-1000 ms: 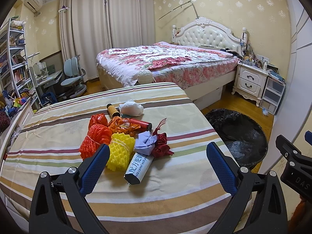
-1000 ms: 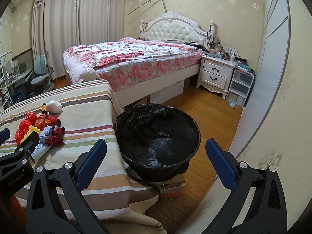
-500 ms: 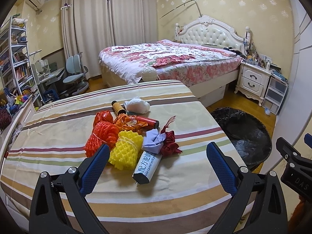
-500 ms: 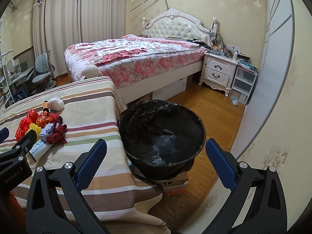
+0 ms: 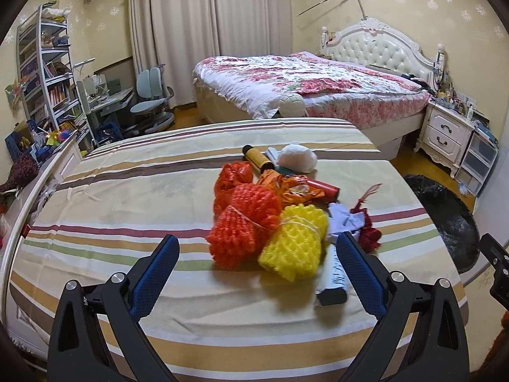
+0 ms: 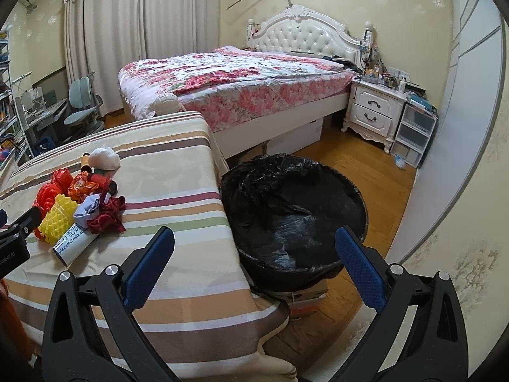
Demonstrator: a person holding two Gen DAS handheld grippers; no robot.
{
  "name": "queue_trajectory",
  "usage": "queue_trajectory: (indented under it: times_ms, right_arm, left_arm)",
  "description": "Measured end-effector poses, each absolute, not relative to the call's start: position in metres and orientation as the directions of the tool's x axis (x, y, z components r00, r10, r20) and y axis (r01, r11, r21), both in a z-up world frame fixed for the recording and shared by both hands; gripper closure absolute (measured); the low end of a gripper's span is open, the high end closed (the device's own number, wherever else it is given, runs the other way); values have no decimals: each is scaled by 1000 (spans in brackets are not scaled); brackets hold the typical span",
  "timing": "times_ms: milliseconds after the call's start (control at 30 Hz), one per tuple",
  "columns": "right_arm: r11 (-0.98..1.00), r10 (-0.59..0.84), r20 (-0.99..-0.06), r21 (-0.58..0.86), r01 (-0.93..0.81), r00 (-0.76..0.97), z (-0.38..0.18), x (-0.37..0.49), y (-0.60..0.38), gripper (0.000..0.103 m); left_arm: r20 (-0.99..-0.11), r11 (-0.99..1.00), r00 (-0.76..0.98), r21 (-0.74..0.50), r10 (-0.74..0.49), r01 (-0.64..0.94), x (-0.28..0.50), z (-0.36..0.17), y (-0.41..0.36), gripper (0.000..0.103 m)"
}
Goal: Collect trash
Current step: 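Lower the left tool onto the orange foam mesh net and close it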
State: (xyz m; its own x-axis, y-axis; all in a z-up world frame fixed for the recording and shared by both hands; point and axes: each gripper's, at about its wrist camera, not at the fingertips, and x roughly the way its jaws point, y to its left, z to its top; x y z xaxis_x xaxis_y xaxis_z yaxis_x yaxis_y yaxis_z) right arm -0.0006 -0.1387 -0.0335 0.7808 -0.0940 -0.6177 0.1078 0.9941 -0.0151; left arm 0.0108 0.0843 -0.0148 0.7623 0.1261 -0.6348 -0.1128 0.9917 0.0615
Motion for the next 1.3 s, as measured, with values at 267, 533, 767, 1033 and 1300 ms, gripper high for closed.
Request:
queue_trajectory:
  times_ms: [267, 533, 767, 1033, 1300]
  right_arm:
    - [1000, -26, -650, -11, 25, 760, -41, 22, -109, 19]
    - [1000, -5, -661, -10, -2, 750, -41, 36, -94, 19]
    - [1000, -2, -674, -13, -9, 738, -45, 42, -90, 19]
    - [1000, -2, -681, -15, -11, 732, -51, 42, -88, 19]
    - [1000, 4, -676, -15, -19, 737, -54, 38, -84, 19]
  left_arm:
    - [-676, 984, 719, 58, 162, -168, 26, -25, 125, 7]
    - [-688, 990, 713, 64, 137, -128, 39, -30, 131, 7]
    - [-709, 997, 702, 45, 73, -59, 49, -33, 128, 34]
    - [-724, 999, 689, -41, -32, 2, 47, -36, 131, 60]
    - [-700, 999, 714, -36, -18, -11, 29, -26, 134, 67]
